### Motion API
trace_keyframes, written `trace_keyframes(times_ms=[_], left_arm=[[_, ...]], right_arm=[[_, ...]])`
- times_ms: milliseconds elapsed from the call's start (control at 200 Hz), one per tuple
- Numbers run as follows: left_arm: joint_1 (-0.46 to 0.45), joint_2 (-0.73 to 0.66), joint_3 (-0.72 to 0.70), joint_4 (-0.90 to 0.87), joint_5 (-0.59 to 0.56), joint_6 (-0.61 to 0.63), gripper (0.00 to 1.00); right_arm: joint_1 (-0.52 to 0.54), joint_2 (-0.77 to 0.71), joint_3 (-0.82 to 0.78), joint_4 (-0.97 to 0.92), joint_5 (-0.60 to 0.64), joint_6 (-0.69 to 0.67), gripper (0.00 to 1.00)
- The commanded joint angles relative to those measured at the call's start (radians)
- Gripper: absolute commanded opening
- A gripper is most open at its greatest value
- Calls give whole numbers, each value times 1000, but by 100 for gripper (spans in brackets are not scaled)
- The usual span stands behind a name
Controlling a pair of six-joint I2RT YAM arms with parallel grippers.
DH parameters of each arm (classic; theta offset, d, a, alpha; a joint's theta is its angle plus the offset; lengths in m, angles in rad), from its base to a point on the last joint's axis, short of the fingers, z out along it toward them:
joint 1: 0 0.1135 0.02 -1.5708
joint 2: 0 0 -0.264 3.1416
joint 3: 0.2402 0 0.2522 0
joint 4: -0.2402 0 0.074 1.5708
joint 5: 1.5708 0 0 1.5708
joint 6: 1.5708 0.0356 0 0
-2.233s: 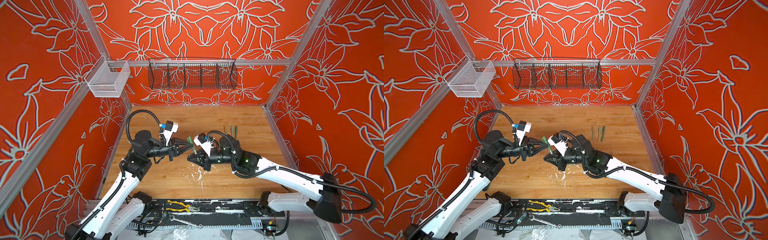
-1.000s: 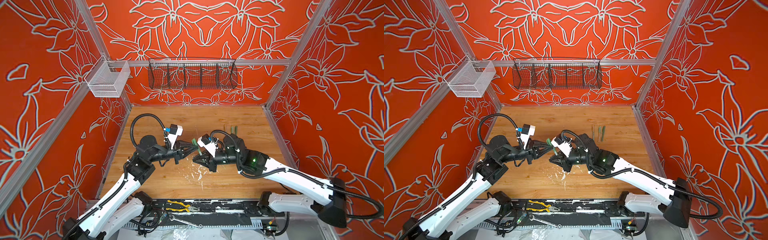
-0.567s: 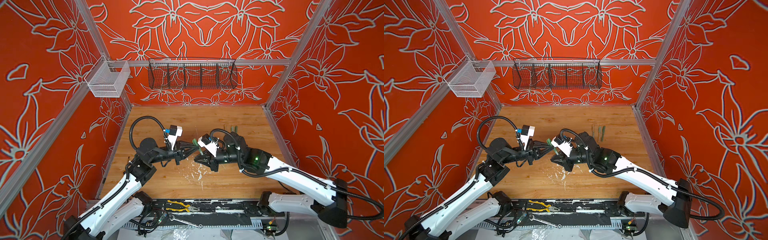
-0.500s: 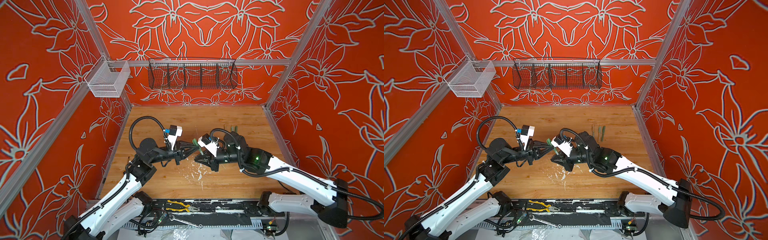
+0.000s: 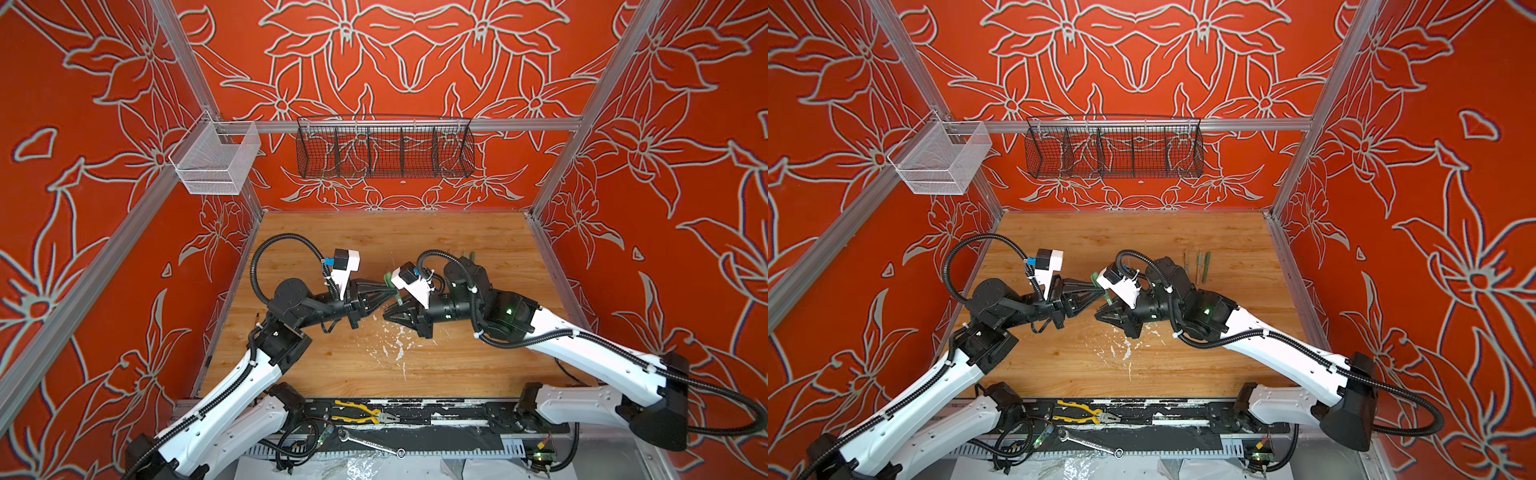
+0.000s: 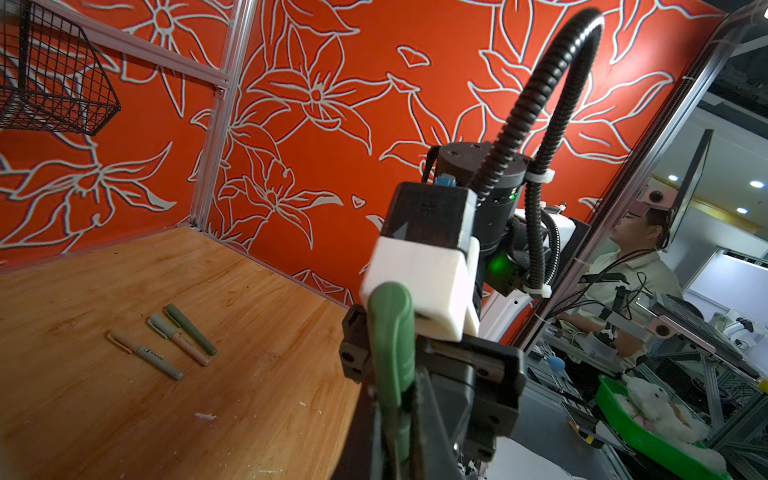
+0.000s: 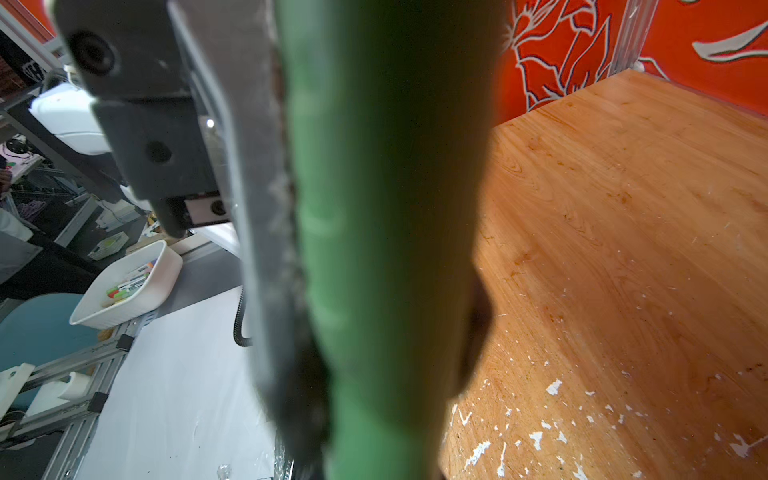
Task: Insert pens into pen caps
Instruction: Put on the pen cap to the pen.
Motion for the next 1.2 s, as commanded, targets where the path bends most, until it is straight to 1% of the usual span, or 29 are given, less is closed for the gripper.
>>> trace_keyframes(times_ms=[0,200,345,415,465,550,646,711,791,921,976,1061,1196], left_arm=[[-46,47,-81,-301,110,38,0],[-46,41,-61,-290,103,36,0],[-46,36,-48,-314,86,44,0],[-45,29,-45,-323,69,45,14],[-44,22,-41,-325,61,45,31],[-38,4,-35,-330,47,44,54],[-28,-25,-32,-349,29,50,69],[-15,-49,-34,-356,18,52,74],[7,-78,-40,-352,22,45,78],[39,-118,-51,-303,72,15,82],[44,-134,-48,-292,101,11,84],[45,-155,-39,-313,118,29,91],[46,-154,-3,-338,141,45,92]], right_arm=[[16,-38,78,408,-71,16,0],[15,-68,5,359,-61,47,0],[15,-90,-52,376,-63,83,0],[15,-94,-67,372,-61,88,0],[16,-97,-75,361,-55,87,0],[15,-100,-91,337,-37,83,0],[16,-102,-106,316,-21,78,0],[15,-103,-113,303,-15,75,0],[15,-100,-117,291,-17,71,0],[15,-86,-119,266,-45,60,0],[16,-87,-128,275,-68,59,0],[15,-85,-140,302,-126,61,0],[17,-61,-130,315,-233,71,0]])
